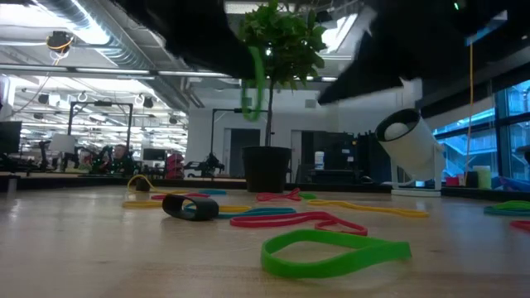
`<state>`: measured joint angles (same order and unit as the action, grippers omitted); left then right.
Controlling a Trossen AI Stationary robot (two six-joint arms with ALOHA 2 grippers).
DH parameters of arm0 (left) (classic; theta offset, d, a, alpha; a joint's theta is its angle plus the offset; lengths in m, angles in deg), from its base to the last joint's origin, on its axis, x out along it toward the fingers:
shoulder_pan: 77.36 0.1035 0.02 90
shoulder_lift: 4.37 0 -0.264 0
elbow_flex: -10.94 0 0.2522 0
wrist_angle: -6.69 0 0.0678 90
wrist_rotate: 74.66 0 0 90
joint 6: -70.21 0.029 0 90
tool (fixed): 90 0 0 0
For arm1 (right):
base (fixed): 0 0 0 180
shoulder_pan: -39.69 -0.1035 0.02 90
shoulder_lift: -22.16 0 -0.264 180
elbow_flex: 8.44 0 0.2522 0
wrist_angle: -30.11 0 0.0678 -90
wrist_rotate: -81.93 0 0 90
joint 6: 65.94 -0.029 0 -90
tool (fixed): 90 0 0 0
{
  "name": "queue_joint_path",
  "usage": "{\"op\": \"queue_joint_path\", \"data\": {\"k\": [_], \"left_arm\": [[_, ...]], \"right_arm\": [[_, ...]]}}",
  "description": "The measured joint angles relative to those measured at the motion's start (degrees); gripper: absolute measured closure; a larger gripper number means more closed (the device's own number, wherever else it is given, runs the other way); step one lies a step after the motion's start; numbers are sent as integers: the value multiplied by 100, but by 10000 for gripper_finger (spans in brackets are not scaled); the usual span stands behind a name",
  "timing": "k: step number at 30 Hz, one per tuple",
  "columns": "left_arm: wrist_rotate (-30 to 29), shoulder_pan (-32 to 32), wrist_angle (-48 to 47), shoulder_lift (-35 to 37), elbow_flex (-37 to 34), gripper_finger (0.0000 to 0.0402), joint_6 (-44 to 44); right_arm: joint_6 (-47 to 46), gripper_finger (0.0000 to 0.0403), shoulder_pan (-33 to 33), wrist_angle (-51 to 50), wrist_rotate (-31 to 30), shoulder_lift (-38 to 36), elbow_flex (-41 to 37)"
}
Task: Pick and place rubber bands into bin
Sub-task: Put the green rubber band into the gray bin
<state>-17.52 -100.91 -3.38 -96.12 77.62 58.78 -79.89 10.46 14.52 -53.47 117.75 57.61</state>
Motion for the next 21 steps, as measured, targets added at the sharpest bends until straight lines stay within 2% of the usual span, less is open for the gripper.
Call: {"op": "queue_joint_path", "data": {"k": [3,8,10,12,16,21], "left_arm": [[-56,-203,-1030,277,216,398,-348],[4,-710,-3421,652,946,398,-1639],[326,-940,-4288,731,1220,398,-2177],[895,-1162,-5060,831,1462,398,-2838],[1852,-1668,-5889,1015,1616,398,-4517],[2143,-2484,-6508,1091,1592,398,-6408]], "right_arm": [[-577,277,18,-611,-2,-1,0],[-971,277,18,-1123,-10,0,-2],[-982,277,18,-1208,-11,0,-2],[-982,277,18,-1215,-11,0,-2],[-958,277,18,-1215,-11,0,-2],[-953,277,18,-1215,-11,0,-2]]}}
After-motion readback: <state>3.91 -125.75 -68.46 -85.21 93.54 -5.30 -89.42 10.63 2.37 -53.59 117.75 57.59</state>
